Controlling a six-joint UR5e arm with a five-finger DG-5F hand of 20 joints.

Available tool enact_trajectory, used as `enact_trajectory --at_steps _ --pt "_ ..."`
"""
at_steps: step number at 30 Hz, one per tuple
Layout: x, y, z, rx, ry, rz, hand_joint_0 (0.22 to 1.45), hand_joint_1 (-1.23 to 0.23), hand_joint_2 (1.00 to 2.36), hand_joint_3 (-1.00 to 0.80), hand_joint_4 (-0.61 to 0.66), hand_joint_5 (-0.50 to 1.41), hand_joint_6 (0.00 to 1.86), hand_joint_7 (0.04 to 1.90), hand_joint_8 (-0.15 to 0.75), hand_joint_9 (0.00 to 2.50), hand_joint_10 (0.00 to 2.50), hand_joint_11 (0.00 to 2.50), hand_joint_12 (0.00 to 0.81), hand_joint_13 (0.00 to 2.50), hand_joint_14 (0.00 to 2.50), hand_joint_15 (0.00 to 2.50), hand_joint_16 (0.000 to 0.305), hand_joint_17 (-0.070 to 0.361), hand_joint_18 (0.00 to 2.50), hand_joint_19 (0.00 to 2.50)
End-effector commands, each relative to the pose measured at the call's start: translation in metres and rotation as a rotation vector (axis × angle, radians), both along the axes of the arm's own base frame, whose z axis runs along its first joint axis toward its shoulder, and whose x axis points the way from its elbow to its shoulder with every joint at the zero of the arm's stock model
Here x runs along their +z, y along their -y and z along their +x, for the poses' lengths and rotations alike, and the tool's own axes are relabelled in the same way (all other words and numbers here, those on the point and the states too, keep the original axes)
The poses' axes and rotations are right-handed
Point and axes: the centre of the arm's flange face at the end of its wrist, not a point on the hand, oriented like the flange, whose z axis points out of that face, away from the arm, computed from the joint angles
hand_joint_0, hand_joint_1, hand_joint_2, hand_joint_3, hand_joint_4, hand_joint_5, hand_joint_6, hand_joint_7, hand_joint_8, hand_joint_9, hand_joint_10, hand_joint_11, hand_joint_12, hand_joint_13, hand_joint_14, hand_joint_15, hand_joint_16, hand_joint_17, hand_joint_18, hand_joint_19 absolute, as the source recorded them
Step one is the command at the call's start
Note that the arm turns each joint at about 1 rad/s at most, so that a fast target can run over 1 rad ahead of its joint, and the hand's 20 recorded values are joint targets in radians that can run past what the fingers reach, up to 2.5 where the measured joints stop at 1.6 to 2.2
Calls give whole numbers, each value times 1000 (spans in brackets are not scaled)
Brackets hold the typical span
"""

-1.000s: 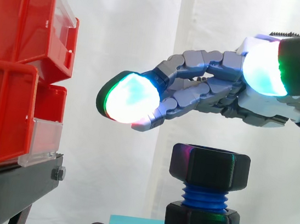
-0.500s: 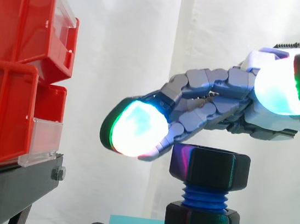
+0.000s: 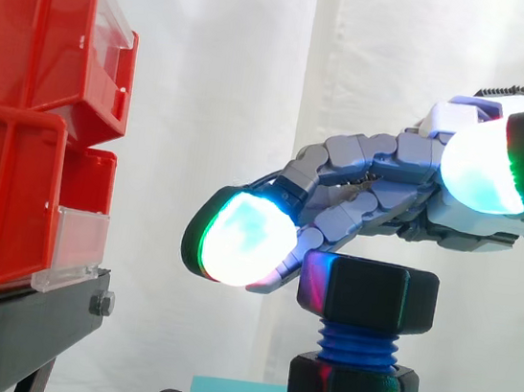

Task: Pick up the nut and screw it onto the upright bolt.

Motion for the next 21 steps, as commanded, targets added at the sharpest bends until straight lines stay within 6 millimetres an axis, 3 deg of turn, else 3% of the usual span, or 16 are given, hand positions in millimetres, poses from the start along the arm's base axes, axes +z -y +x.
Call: enact_trajectory --at_steps 1,14,21 --pt "1 8 0 -8 6 0 471 -219 1000 -500 250 -137 504 1153 266 370 0 0 313 168 0 0 35 79 0 0" --pt "3 27 -1 -19 35 -5 478 -237 1000 -500 249 -107 502 1440 281 441 0 0 299 249 0 0 32 72 0 0" --pt "3 30 -1 -23 35 -7 489 -256 1000 -500 247 -71 501 1502 287 537 0 0 284 311 0 0 29 65 0 0"
